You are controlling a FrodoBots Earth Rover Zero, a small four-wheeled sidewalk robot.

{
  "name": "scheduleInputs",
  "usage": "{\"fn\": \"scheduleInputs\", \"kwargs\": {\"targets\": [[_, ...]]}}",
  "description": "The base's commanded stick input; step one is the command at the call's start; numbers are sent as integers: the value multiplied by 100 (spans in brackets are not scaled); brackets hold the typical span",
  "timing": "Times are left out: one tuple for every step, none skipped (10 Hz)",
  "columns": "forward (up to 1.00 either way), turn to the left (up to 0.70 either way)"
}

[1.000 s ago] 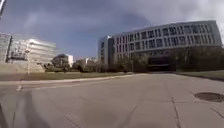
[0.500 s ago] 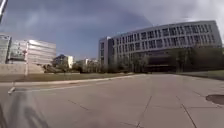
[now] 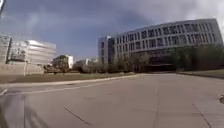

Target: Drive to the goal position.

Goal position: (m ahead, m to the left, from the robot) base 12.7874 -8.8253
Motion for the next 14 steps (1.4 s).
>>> {"fn": "scheduleInputs", "kwargs": {"targets": [[70, 0], [70, 0], [70, 0], [70, 0], [70, 0], [70, 0], [70, 0], [70, 0], [70, 0], [70, 0], [70, 0], [70, 0], [70, 0], [70, 0]]}}
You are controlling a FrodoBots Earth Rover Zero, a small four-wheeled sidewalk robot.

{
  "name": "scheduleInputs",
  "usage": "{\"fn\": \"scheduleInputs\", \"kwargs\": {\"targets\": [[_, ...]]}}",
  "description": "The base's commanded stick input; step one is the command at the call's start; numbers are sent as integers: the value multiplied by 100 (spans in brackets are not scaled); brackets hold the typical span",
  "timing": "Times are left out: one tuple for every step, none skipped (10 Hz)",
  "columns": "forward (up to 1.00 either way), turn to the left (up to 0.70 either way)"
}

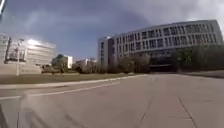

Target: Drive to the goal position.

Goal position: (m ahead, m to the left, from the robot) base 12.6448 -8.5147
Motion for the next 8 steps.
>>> {"fn": "scheduleInputs", "kwargs": {"targets": [[70, 0], [70, 0], [70, 0], [70, 0], [70, 0], [70, 0], [70, 0], [70, 0]]}}
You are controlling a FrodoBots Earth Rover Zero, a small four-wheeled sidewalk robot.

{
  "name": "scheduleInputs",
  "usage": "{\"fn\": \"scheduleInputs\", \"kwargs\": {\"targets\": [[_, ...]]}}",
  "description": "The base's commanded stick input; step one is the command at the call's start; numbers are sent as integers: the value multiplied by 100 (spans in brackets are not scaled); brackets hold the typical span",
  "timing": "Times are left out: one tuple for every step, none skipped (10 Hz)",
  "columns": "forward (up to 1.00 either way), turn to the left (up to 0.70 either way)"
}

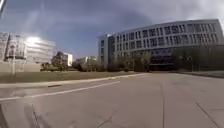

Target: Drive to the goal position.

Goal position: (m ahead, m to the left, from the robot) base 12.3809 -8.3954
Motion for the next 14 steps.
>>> {"fn": "scheduleInputs", "kwargs": {"targets": [[70, 0], [70, 0], [70, 0], [70, 0], [70, 0], [70, -35], [70, -35], [70, -35], [70, -35], [70, -35], [70, -35], [70, -34], [70, -28], [70, -15]]}}
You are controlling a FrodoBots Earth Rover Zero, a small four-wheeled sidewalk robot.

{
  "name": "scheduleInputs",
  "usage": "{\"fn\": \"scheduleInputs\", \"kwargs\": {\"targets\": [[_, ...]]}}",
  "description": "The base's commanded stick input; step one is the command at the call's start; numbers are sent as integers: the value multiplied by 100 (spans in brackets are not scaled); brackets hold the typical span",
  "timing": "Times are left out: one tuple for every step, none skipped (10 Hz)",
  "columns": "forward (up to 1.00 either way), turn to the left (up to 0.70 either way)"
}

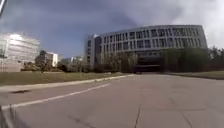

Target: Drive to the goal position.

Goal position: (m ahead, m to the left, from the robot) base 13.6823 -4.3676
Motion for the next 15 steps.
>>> {"fn": "scheduleInputs", "kwargs": {"targets": [[70, 0], [70, 0], [70, 0], [70, 0], [70, 0], [70, 0], [70, 0], [70, 0], [70, 0], [70, 0], [70, 0], [70, 0], [70, 0], [70, 0], [70, 0]]}}
